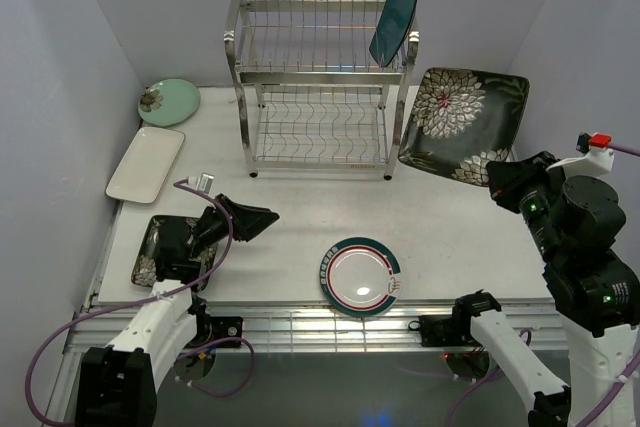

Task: Load the plates into the dish rack
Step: Insert the plate into the dish rack.

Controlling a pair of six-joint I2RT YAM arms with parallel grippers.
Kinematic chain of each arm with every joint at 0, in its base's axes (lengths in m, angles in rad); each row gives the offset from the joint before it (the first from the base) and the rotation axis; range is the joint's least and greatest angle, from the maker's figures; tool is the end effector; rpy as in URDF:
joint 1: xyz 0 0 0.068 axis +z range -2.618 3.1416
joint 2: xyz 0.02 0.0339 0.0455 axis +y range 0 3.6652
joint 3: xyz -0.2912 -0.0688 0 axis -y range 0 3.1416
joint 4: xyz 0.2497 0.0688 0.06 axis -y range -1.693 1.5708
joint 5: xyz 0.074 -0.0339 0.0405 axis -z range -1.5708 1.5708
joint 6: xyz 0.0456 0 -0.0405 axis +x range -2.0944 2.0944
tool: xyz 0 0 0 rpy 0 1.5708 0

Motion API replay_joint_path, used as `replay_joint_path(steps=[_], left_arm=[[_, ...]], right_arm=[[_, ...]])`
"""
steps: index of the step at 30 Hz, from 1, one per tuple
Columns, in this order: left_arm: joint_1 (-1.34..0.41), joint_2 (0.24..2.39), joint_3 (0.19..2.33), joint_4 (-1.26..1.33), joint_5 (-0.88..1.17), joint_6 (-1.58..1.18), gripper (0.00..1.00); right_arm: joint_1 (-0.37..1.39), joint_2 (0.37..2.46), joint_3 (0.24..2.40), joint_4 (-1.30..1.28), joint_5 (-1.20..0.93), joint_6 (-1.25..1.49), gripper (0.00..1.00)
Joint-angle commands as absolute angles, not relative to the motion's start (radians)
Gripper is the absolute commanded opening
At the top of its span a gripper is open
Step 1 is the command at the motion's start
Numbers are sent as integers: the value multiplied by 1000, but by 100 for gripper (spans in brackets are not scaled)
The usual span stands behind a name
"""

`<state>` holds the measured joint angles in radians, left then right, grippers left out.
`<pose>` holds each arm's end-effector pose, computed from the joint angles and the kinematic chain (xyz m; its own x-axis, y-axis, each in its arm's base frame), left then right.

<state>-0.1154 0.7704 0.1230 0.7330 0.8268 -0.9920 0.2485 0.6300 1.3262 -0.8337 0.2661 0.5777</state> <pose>0.1460 -0.0507 0.2225 -0.6284 -0.4979 -0.5977 0.5121 0.3136 -0.7996 0.0560 0.0018 0.4751 -0.1030 0.5174 -0.8495 0.0853 0.8555 0.5107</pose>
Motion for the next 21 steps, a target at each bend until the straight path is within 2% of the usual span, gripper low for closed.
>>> replay_joint_path(steps=[1, 21], left_arm=[[-118, 758, 155, 733, 830, -991, 98], [-120, 747, 152, 733, 824, -986, 98]], right_arm=[[247, 655, 1449, -581, 169, 568, 8], [247, 959, 1739, -445, -63, 549, 8]])
